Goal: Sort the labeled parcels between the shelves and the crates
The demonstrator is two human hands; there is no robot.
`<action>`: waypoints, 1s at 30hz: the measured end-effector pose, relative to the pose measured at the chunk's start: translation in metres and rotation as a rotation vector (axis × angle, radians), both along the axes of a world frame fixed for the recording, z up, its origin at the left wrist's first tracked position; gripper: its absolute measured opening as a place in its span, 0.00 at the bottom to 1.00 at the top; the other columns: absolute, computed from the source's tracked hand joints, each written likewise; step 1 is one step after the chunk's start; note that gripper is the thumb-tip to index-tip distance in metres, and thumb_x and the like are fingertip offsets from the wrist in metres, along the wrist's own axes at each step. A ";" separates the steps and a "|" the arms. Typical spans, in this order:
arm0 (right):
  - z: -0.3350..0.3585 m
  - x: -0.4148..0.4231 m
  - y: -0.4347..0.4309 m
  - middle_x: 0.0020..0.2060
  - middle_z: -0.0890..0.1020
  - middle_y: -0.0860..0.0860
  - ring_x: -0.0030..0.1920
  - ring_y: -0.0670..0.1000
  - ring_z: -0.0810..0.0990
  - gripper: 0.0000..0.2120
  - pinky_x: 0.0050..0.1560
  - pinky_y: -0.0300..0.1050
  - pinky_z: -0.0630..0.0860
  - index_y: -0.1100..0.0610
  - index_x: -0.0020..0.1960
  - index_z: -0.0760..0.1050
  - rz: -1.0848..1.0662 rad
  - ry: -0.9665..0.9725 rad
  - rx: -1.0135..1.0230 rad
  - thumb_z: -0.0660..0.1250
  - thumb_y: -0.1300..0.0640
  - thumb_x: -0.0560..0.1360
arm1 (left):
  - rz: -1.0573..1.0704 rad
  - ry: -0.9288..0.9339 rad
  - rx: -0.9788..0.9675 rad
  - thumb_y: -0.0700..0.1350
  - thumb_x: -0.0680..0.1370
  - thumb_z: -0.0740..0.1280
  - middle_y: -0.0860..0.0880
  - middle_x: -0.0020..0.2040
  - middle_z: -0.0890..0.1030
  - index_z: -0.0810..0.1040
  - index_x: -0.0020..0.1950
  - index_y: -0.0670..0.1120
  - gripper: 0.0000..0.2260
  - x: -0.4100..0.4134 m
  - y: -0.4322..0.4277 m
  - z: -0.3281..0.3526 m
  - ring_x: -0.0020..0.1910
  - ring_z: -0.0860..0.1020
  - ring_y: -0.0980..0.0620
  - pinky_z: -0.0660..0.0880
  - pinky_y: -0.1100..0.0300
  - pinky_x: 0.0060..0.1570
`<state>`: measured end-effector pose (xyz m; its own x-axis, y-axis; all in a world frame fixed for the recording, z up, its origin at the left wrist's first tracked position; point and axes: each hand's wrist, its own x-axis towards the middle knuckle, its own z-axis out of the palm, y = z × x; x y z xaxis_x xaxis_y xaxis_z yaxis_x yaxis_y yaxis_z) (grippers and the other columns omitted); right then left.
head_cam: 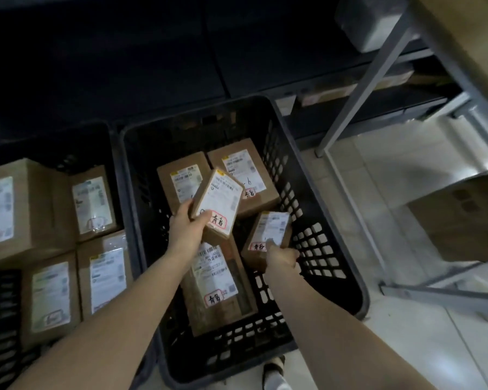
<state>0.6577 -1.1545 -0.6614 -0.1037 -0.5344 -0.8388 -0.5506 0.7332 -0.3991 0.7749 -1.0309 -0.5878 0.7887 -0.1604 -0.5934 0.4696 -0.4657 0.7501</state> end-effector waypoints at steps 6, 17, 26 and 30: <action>-0.035 0.011 0.031 0.68 0.70 0.60 0.66 0.62 0.72 0.33 0.67 0.60 0.69 0.53 0.77 0.53 -0.320 -0.187 -0.014 0.66 0.55 0.78 | 0.004 0.053 -0.094 0.44 0.78 0.65 0.48 0.60 0.76 0.66 0.70 0.52 0.21 0.008 -0.001 -0.019 0.51 0.79 0.50 0.73 0.62 0.37; -0.053 0.042 0.012 0.56 0.81 0.59 0.56 0.60 0.80 0.20 0.61 0.54 0.76 0.63 0.62 0.76 0.145 -0.092 0.186 0.71 0.54 0.74 | -0.147 0.012 -0.169 0.42 0.78 0.64 0.56 0.50 0.77 0.68 0.64 0.53 0.15 0.018 -0.014 -0.028 0.48 0.78 0.57 0.75 0.69 0.36; -0.022 0.018 -0.009 0.56 0.80 0.56 0.58 0.58 0.78 0.16 0.61 0.54 0.74 0.56 0.58 0.76 0.157 -0.066 -0.123 0.66 0.47 0.76 | -0.291 0.051 -0.141 0.40 0.78 0.65 0.52 0.55 0.78 0.67 0.70 0.50 0.21 0.015 -0.002 -0.026 0.49 0.79 0.58 0.78 0.67 0.38; 0.011 -0.004 -0.007 0.60 0.80 0.54 0.61 0.56 0.77 0.25 0.62 0.61 0.72 0.49 0.67 0.71 0.048 -0.582 0.196 0.68 0.40 0.73 | -0.409 0.170 -0.107 0.42 0.77 0.67 0.47 0.59 0.78 0.66 0.71 0.49 0.23 0.006 -0.007 -0.022 0.51 0.79 0.52 0.76 0.62 0.43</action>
